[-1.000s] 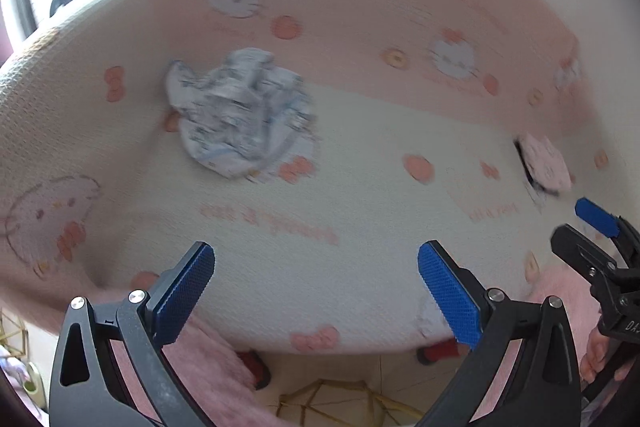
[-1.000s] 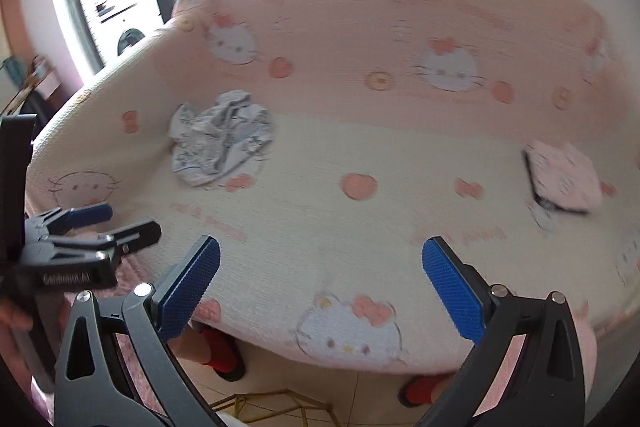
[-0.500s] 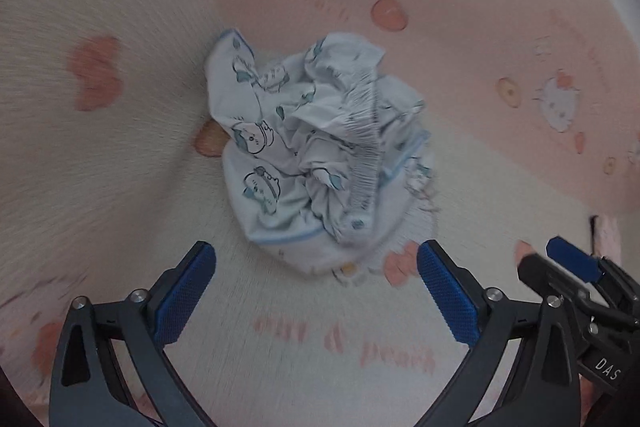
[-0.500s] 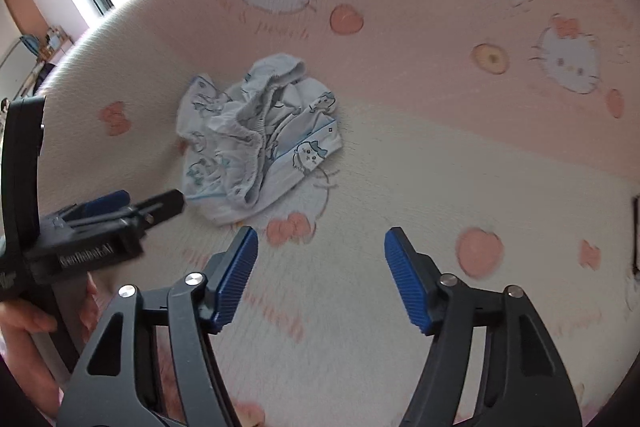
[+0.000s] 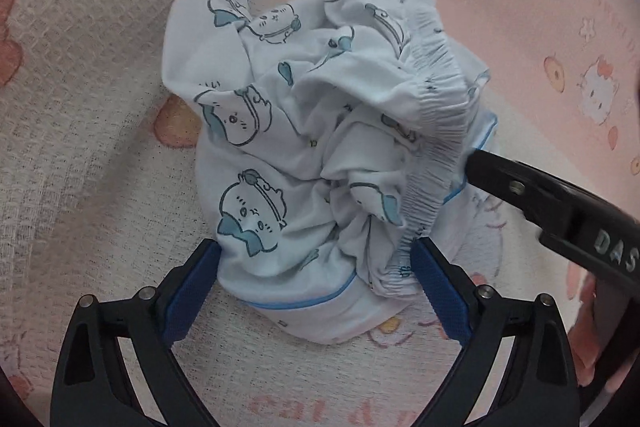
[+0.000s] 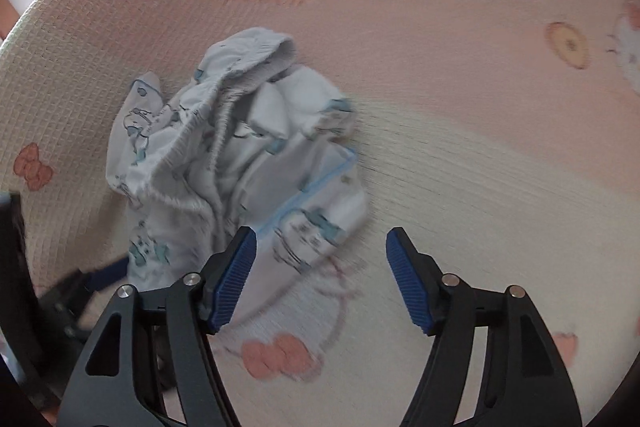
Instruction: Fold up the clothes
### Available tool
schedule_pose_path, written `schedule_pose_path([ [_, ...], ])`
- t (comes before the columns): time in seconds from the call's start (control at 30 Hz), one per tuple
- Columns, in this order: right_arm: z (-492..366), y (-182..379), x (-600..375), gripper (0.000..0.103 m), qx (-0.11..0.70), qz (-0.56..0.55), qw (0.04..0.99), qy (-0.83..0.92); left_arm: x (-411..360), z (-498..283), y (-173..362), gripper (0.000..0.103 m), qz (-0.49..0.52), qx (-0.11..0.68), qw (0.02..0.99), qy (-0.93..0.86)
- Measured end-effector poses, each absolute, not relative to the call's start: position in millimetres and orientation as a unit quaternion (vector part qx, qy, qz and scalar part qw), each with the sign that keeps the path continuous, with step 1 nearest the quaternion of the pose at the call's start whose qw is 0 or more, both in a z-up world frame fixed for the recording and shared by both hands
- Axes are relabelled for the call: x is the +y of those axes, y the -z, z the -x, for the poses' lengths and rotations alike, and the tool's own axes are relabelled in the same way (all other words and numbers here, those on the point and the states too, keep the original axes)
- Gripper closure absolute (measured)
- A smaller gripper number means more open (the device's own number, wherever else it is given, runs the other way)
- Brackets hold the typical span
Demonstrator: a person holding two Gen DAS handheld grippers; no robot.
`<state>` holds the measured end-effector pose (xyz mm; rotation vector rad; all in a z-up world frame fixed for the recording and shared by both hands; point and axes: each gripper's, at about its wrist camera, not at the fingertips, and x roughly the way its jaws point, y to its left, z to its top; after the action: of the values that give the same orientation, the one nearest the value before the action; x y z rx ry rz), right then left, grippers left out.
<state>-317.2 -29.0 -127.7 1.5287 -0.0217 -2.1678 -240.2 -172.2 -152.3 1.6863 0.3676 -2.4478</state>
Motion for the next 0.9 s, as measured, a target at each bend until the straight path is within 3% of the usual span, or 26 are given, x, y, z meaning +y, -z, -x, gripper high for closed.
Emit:
schedule_pose_path([
  [0.07, 323.6, 142.0, -37.3, 0.038, -0.015, -0.584, 0.254, 0.771, -166.6, 239.9, 150.0, 0.016, -0.557, 0.113, 0.07, 0.82],
  [0.1, 322.3, 140.3, -39.8, 0.044, -0.002, -0.577, 0.249, 0.778, -163.8, 239.5, 148.2, 0.029, -0.555, 0.111, 0.065, 0.822],
  [0.13, 320.1, 138.1, -42.5, 0.065, 0.008, -0.575, 0.251, 0.778, -160.5, 238.7, 145.3, 0.051, -0.55, 0.114, 0.057, 0.825],
  [0.17, 317.8, 136.5, -45.2, 0.085, 0.017, -0.578, 0.257, 0.775, -157.2, 237.9, 142.2, 0.066, -0.545, 0.118, 0.049, 0.829],
  [0.2, 315.5, 135.7, -45.5, 0.092, 0.014, -0.582, 0.267, 0.768, -151.9, 236.5, 139.9, 0.077, -0.543, 0.111, 0.045, 0.831],
  [0.27, 308.9, 133.2, -41.5, 0.097, 0.009, -0.588, 0.275, 0.76, -140.9, 233.6, 135.6, 0.079, -0.54, 0.096, 0.038, 0.835],
  [0.47, 286.2, 97.4, -4.7, 0.098, -0.01, -0.565, 0.248, 0.787, -107.5, 204.6, 103.3, 0.083, -0.528, 0.105, -0.02, 0.843],
  [0.8, 206.2, -17.7, 87.2, 0.099, -0.008, -0.508, 0.197, 0.838, -8.5, 145.3, 34.0, 0.087, -0.511, 0.049, -0.141, 0.847],
  [0.9, 174.3, -22.0, 118.8, 0.098, -0.034, -0.516, 0.176, 0.838, 19.2, 103.0, 32.7, 0.091, -0.51, 0.033, -0.179, 0.841],
])
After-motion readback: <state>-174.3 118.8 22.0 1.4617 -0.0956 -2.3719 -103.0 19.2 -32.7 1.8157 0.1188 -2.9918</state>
